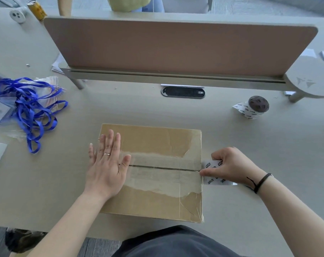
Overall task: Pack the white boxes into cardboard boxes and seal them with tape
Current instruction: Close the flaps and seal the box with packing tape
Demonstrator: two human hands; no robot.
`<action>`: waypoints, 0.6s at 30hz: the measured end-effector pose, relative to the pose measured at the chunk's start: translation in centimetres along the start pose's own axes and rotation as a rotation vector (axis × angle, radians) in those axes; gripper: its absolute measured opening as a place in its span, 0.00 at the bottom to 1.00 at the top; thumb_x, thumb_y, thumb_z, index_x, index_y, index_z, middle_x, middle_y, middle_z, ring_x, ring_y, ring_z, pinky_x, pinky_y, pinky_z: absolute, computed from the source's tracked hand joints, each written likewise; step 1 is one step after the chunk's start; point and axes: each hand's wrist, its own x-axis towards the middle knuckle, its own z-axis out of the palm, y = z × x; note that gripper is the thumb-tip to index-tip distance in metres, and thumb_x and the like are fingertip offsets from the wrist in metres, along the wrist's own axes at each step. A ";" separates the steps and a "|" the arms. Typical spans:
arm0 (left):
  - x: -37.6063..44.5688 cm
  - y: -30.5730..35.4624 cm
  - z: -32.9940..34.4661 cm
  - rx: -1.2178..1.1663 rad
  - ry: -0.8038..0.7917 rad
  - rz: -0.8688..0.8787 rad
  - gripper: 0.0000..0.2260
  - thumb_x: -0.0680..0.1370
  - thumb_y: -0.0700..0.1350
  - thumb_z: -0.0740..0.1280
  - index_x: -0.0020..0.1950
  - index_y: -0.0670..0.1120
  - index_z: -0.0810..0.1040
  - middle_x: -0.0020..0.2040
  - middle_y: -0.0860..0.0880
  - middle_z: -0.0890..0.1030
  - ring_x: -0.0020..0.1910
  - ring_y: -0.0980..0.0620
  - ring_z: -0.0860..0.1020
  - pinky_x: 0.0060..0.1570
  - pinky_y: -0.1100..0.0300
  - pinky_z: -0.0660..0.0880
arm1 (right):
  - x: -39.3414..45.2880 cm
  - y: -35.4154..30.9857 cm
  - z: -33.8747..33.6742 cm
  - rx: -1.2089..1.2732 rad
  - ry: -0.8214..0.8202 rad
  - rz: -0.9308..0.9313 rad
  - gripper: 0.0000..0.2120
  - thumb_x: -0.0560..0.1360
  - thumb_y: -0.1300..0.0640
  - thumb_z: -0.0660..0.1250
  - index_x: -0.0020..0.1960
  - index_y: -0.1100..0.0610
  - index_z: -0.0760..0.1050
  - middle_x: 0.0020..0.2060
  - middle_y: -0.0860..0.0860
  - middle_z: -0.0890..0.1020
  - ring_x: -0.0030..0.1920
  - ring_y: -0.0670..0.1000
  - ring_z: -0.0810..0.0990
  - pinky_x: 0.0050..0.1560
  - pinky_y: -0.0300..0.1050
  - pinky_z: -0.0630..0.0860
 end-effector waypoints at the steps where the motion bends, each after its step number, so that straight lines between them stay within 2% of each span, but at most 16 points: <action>1: 0.0 0.1 0.0 0.001 -0.006 -0.002 0.35 0.78 0.69 0.31 0.81 0.52 0.38 0.81 0.53 0.36 0.81 0.52 0.36 0.77 0.49 0.32 | 0.0 0.1 0.1 -0.001 0.000 0.000 0.36 0.61 0.40 0.81 0.30 0.55 0.54 0.26 0.47 0.58 0.29 0.48 0.56 0.32 0.46 0.54; 6: 0.2 0.3 -0.1 0.032 -0.032 -0.018 0.35 0.77 0.69 0.30 0.80 0.54 0.36 0.81 0.54 0.34 0.80 0.51 0.35 0.78 0.47 0.33 | 0.1 0.5 0.3 0.002 0.006 0.003 0.35 0.61 0.39 0.81 0.30 0.55 0.55 0.26 0.47 0.59 0.29 0.49 0.57 0.33 0.46 0.54; 14: 0.3 1.3 -0.3 0.101 -0.075 -0.063 0.36 0.76 0.69 0.33 0.80 0.54 0.33 0.78 0.52 0.28 0.79 0.50 0.31 0.76 0.45 0.30 | 0.2 0.6 0.6 -0.014 0.024 0.008 0.35 0.61 0.39 0.80 0.31 0.54 0.54 0.26 0.47 0.58 0.29 0.48 0.56 0.32 0.46 0.54; 18: 0.1 4.5 -0.2 0.098 -0.118 0.020 0.34 0.79 0.69 0.35 0.79 0.53 0.29 0.77 0.51 0.24 0.77 0.48 0.26 0.76 0.41 0.31 | 0.3 0.5 0.6 -0.003 0.018 -0.004 0.37 0.61 0.39 0.80 0.32 0.54 0.53 0.28 0.49 0.57 0.31 0.49 0.55 0.33 0.47 0.52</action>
